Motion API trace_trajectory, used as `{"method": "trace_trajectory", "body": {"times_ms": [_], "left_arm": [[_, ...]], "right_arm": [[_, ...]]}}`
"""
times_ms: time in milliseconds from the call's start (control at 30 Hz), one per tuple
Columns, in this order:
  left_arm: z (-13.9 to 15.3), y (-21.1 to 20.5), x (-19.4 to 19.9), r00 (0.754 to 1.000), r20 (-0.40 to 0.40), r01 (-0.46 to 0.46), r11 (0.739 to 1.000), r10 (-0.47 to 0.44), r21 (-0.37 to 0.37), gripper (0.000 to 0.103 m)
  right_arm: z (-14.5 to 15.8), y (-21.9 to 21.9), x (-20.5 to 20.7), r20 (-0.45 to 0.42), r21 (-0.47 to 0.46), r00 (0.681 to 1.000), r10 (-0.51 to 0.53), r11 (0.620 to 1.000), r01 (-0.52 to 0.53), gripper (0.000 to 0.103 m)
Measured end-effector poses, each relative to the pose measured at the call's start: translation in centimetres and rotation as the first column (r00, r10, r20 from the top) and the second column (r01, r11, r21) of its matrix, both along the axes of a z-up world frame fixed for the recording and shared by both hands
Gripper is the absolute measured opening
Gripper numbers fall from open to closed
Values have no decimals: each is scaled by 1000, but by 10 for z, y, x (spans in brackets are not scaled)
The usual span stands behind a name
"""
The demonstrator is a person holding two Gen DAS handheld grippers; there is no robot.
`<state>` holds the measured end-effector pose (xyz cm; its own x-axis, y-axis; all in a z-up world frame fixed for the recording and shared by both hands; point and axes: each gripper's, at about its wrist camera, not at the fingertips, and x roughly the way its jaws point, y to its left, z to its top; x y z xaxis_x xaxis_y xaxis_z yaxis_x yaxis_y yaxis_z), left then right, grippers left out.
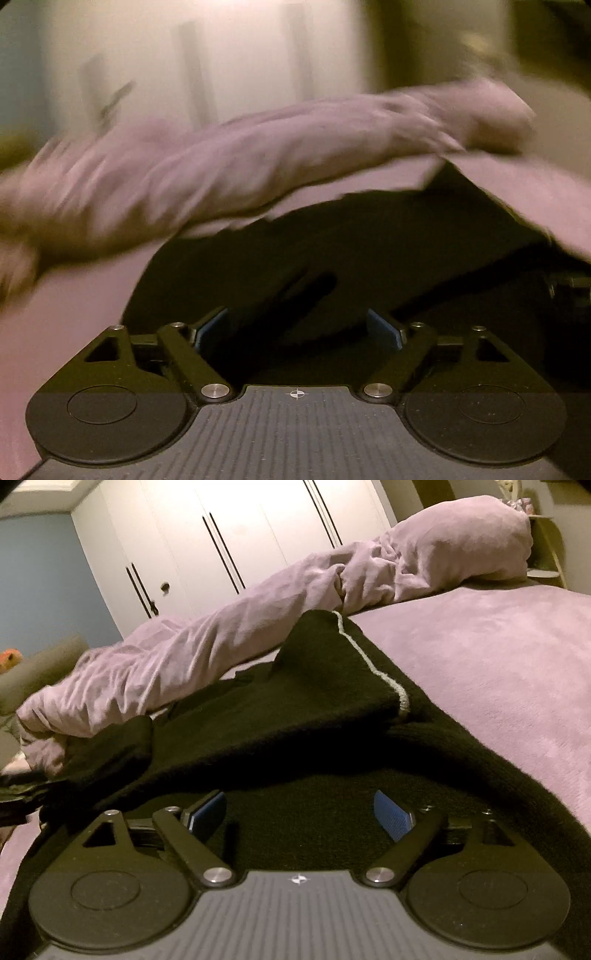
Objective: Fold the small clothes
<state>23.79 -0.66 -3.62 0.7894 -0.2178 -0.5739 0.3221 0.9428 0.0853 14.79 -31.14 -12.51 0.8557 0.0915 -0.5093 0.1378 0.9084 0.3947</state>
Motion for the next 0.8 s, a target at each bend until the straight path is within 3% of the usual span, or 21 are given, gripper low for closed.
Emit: {"method": "trace_trajectory", "body": {"times_ms": [33, 100, 133, 167, 267, 333, 400, 467, 533, 600, 667, 800], "left_arm": [[3, 15, -6, 996, -22, -87, 995, 86, -53, 94], [6, 46, -20, 950, -36, -311, 941, 309, -133, 95], [6, 60, -23, 913, -39, -408, 901, 407, -150, 95], [4, 75, -29, 858, -34, -511, 844, 513, -161, 96], [-8, 111, -42, 711, -43, -692, 686, 702, -225, 96], [-20, 126, -45, 649, -52, -748, 623, 759, -232, 96], [-27, 138, -52, 586, -4, -794, 573, 810, -201, 96], [-31, 152, -55, 496, 24, -858, 494, 868, -142, 96], [-35, 174, -66, 437, -17, -892, 431, 899, -139, 96], [-38, 193, -70, 410, -87, -901, 389, 908, -191, 96], [-37, 205, -77, 387, -122, -908, 355, 914, -221, 96], [-39, 205, -78, 400, -124, -902, 367, 908, -227, 96]], "right_arm": [[6, 2, -1, -12, 4, 1000, -6, 1000, 6, 88], [20, 7, -4, 8, 65, 1000, -3, 998, 3, 88], [28, 12, -3, 28, 80, 1000, 3, 997, -5, 88], [37, 22, -1, 53, 68, 998, 20, 997, -24, 88], [60, 79, 18, 98, -149, 979, 178, 975, -162, 88], [67, 123, 32, 108, -297, 944, 312, 916, -268, 88], [66, 160, 42, 99, -408, 907, 410, 848, -339, 88], [58, 197, 54, 59, -533, 880, 471, 760, -371, 88], [47, 225, 64, 19, -618, 864, 504, 685, -386, 87], [39, 243, 76, -9, -647, 851, 525, 646, -405, 85], [35, 257, 84, -9, -688, 845, 535, 610, -393, 73], [27, 284, 99, -47, -740, 817, 575, 529, -414, 69]]}}
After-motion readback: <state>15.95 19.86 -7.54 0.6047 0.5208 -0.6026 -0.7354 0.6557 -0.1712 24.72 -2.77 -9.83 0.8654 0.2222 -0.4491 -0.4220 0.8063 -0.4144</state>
